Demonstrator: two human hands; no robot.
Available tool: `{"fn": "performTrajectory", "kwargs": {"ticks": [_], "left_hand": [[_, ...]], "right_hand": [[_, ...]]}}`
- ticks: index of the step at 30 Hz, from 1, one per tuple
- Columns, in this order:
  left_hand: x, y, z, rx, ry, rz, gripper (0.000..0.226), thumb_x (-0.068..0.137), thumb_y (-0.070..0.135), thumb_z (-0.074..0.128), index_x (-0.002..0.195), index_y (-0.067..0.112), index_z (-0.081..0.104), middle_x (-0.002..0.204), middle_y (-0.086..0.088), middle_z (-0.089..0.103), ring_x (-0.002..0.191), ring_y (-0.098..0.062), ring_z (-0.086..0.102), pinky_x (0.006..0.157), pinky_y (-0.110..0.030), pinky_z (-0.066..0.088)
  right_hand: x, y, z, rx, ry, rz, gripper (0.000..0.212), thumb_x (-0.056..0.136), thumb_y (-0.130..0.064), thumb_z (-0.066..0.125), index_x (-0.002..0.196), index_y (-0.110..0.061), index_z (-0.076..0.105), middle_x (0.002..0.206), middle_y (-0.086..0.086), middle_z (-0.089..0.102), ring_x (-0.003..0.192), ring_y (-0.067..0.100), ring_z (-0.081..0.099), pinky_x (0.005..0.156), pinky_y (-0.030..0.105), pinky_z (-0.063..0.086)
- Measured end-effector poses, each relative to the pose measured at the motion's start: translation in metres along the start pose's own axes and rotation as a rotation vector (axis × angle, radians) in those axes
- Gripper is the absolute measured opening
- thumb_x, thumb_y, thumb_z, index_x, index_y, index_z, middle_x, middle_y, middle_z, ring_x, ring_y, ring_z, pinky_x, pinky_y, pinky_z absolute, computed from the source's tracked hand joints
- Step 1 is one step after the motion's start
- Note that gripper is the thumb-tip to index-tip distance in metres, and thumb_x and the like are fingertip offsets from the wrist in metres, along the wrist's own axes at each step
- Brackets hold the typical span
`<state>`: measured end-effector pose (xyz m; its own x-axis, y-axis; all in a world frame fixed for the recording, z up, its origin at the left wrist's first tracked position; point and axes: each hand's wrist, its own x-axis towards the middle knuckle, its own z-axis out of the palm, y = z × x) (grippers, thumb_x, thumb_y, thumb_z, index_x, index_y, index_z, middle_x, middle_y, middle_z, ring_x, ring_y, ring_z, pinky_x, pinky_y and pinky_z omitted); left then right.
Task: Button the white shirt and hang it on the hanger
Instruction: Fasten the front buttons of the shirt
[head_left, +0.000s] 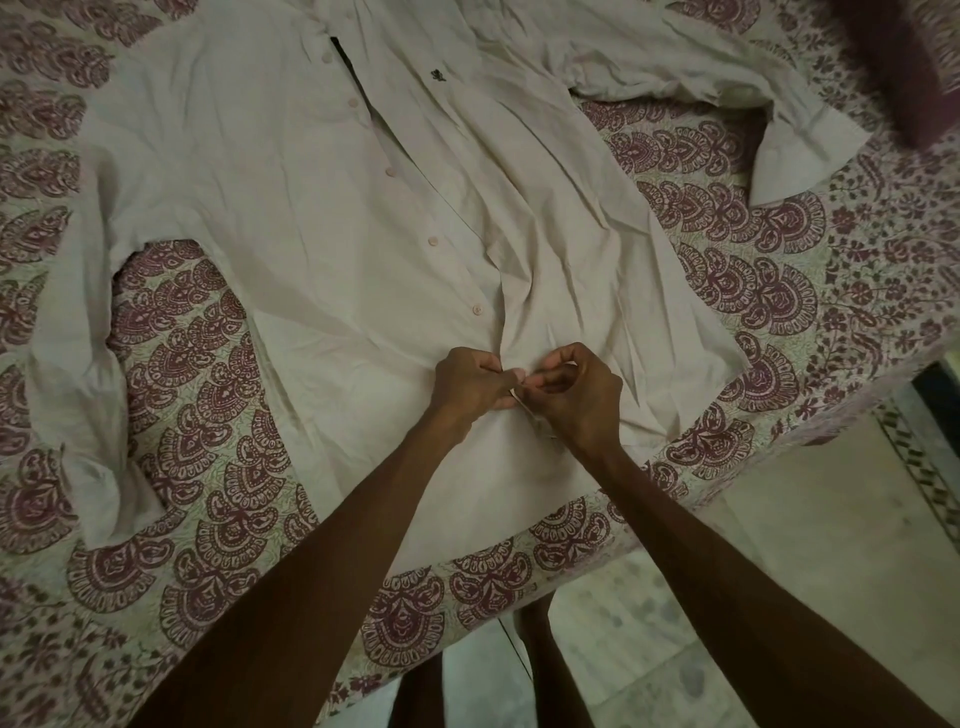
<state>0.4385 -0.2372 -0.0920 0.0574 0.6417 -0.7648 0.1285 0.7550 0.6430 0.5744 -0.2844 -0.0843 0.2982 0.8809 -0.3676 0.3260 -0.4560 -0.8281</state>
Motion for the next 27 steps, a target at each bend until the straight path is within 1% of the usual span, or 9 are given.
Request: {"fn": "performTrajectory", "kwargs": {"ticks": [3, 7, 12, 14, 18, 21, 22, 25, 27], "left_hand": [[0.000, -0.002, 0.003, 0.045, 0.041, 0.012, 0.021, 0.078, 0.006, 0.079, 0.083, -0.008, 0.065, 0.089, -0.022, 0.072, 0.071, -0.024, 0.074, 0.065, -0.032, 0.061], [-0.003, -0.005, 0.007, 0.097, 0.113, 0.056, 0.019, 0.080, 0.006, 0.077, 0.073, -0.004, 0.063, 0.076, -0.017, 0.070, 0.060, -0.018, 0.071, 0.056, -0.025, 0.059], [-0.003, -0.011, 0.013, 0.185, 0.212, 0.115, 0.008, 0.080, 0.006, 0.075, 0.080, 0.004, 0.067, 0.078, -0.014, 0.071, 0.070, -0.027, 0.072, 0.064, -0.038, 0.062], [-0.004, -0.008, 0.015, 0.178, 0.205, 0.073, 0.009, 0.081, 0.004, 0.073, 0.080, 0.008, 0.065, 0.081, -0.012, 0.071, 0.072, -0.027, 0.071, 0.065, -0.036, 0.062], [-0.006, 0.001, 0.011, 0.098, 0.144, -0.002, 0.007, 0.085, 0.002, 0.068, 0.087, 0.006, 0.063, 0.077, -0.007, 0.065, 0.066, -0.021, 0.065, 0.047, -0.018, 0.054], [-0.005, -0.004, 0.003, 0.091, 0.093, 0.026, 0.010, 0.085, 0.003, 0.069, 0.094, 0.004, 0.065, 0.081, -0.010, 0.069, 0.066, -0.018, 0.067, 0.053, -0.021, 0.057], [-0.005, -0.006, 0.001, 0.093, 0.069, 0.056, 0.013, 0.084, 0.003, 0.070, 0.096, 0.004, 0.065, 0.085, -0.013, 0.071, 0.069, -0.019, 0.069, 0.059, -0.025, 0.059], [-0.008, -0.014, -0.003, 0.102, 0.011, 0.195, 0.020, 0.083, -0.004, 0.069, 0.100, 0.003, 0.062, 0.082, -0.012, 0.070, 0.067, -0.013, 0.070, 0.063, -0.026, 0.059], [-0.008, -0.017, -0.003, 0.160, 0.030, 0.277, 0.024, 0.080, -0.001, 0.072, 0.100, 0.005, 0.060, 0.081, -0.008, 0.070, 0.067, -0.012, 0.070, 0.064, -0.027, 0.059]], "right_hand": [[0.001, 0.005, 0.000, -0.011, 0.008, -0.025, 0.038, 0.065, -0.012, 0.089, 0.089, -0.009, 0.060, 0.075, 0.003, 0.074, 0.068, 0.010, 0.073, 0.066, 0.031, 0.062], [0.003, 0.006, -0.002, -0.039, -0.001, -0.052, 0.036, 0.065, -0.014, 0.089, 0.088, -0.009, 0.061, 0.075, 0.002, 0.073, 0.067, 0.007, 0.073, 0.064, 0.027, 0.061], [0.000, 0.005, -0.002, -0.019, -0.004, -0.055, 0.030, 0.070, -0.013, 0.086, 0.088, -0.007, 0.062, 0.075, 0.002, 0.073, 0.066, 0.007, 0.072, 0.061, 0.020, 0.058], [-0.001, 0.002, -0.001, -0.006, 0.001, -0.014, 0.028, 0.073, -0.011, 0.083, 0.090, -0.006, 0.062, 0.074, 0.001, 0.072, 0.064, 0.005, 0.070, 0.059, 0.017, 0.056], [0.007, -0.008, 0.000, 0.128, -0.037, 0.249, 0.033, 0.072, -0.008, 0.082, 0.100, -0.007, 0.064, 0.077, 0.007, 0.074, 0.070, 0.019, 0.073, 0.065, 0.030, 0.061], [0.018, -0.021, -0.001, 0.268, -0.154, 0.524, 0.032, 0.074, 0.002, 0.076, 0.101, -0.009, 0.066, 0.078, 0.012, 0.071, 0.071, 0.024, 0.070, 0.078, 0.037, 0.061], [0.024, -0.025, -0.004, 0.317, -0.209, 0.617, 0.030, 0.075, 0.008, 0.072, 0.100, -0.008, 0.066, 0.079, 0.012, 0.068, 0.071, 0.022, 0.067, 0.077, 0.034, 0.060], [0.040, -0.034, -0.011, 0.435, -0.298, 0.853, 0.020, 0.080, 0.013, 0.065, 0.087, -0.006, 0.061, 0.083, 0.013, 0.064, 0.073, 0.017, 0.064, 0.055, 0.023, 0.057], [0.042, -0.033, -0.010, 0.474, -0.251, 0.870, 0.019, 0.082, 0.013, 0.064, 0.084, -0.005, 0.060, 0.082, 0.012, 0.065, 0.071, 0.016, 0.065, 0.051, 0.020, 0.056]]}}
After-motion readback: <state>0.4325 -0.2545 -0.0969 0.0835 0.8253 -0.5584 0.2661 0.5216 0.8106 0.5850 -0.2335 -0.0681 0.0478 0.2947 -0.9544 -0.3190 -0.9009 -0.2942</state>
